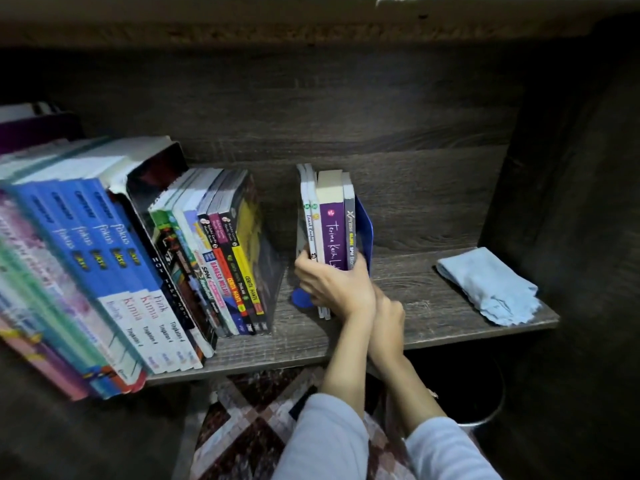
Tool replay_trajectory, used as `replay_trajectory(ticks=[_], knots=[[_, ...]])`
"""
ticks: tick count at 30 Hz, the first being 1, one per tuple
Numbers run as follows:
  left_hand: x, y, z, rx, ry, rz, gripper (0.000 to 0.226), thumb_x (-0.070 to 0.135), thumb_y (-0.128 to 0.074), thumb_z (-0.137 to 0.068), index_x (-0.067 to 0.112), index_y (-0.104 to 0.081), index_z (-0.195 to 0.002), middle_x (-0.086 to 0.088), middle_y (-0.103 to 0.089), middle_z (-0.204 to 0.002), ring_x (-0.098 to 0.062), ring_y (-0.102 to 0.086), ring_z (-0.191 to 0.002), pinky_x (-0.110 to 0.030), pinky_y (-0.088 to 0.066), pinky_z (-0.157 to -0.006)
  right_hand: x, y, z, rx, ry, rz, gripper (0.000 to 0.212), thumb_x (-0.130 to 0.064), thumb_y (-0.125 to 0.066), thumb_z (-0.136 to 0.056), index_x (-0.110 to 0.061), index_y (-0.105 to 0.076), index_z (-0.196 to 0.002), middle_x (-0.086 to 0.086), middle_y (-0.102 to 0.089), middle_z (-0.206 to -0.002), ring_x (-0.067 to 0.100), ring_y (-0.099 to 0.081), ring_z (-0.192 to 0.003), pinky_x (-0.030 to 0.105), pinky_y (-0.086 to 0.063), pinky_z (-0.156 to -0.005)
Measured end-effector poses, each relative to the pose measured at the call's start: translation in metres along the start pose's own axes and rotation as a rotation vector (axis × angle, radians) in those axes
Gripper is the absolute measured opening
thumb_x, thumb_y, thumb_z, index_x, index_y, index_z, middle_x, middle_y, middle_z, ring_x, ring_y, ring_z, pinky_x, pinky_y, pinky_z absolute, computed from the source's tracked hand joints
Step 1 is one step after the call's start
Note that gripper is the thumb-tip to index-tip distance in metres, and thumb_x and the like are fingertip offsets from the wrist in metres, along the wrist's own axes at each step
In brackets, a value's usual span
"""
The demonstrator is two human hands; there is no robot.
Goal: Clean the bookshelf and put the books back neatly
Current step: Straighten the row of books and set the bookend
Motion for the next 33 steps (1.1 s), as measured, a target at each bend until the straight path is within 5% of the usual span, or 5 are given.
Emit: replay_trajectory(ticks=[8,13,19,28,33], knots=[[0.003,-0.001,-0.001,-0.117,-0.079,0.021,0.097,0.052,-0.08,-0.061,0.005,-0.034,-0.133,-0.013,-0.045,-0.13,-0.027,-0.04,-0.122,-0.026,-0.026,-0.087,0.001,0.005,0.005,-0.093,0.013,-0.082,0.056,-0.032,-0.054,-0.086,-0.021,-0.044,-0.14,0.026,-0.066,-0.105,0.042,-0.059,-0.103,0.041,-0.041,-0.085],[0.003,-0.007,0.003,-0.356,-0.028,0.076,0.125,0.095,-0.035,-0.042,0.017,-0.031,-0.138,-0.006,-0.033,-0.142,-0.019,-0.029,-0.132,-0.032,-0.023,-0.105,0.002,0.007,0.008,-0.184,-0.036,-0.092,0.068,-0.045,-0.058,-0.082,-0.023,-0.035,-0.142,0.023,-0.064,-0.114,0.04,-0.057,-0.108,0.039,-0.043,-0.084],[-0.003,0.004,-0.024,-0.527,-0.037,-0.009,0.036,0.032,-0.034,-0.101,0.019,-0.044,-0.133,-0.006,-0.054,-0.129,-0.023,-0.052,-0.117,-0.034,-0.042,-0.097,-0.011,0.014,0.011,-0.108,-0.1,-0.177,0.089,-0.06,-0.067,-0.072,-0.018,-0.031,-0.143,0.018,-0.063,-0.119,0.036,-0.057,-0.112,0.037,-0.042,-0.088],[0.004,0.015,-0.03,-0.655,-0.222,-0.188,0.04,0.015,-0.039,-0.1,0.025,-0.046,-0.138,-0.001,-0.057,-0.13,-0.015,-0.054,-0.118,-0.027,-0.041,-0.103,-0.025,0.012,0.023,0.156,-0.194,-0.567,0.089,-0.037,-0.082,-0.064,-0.02,-0.034,-0.137,0.013,-0.06,-0.124,0.034,-0.057,-0.112,0.04,-0.044,-0.088],[0.037,0.07,-0.029,-0.195,-0.62,-0.177,0.025,0.008,-0.048,-0.092,0.016,-0.062,-0.111,0.001,-0.061,-0.111,-0.007,-0.053,-0.101,-0.024,-0.046,-0.086,-0.023,0.012,0.023,0.172,-0.203,-0.544,0.084,-0.038,-0.08,-0.068,-0.018,-0.035,-0.137,0.013,-0.061,-0.123,0.035,-0.057,-0.111,0.039,-0.042,-0.089]])
Point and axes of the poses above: each hand's wrist, its own z-axis away from the middle knuckle, its own y-axis out of the back of the hand, x = y × z, the point moved 9 cm from there along -z, towards the middle knuckle
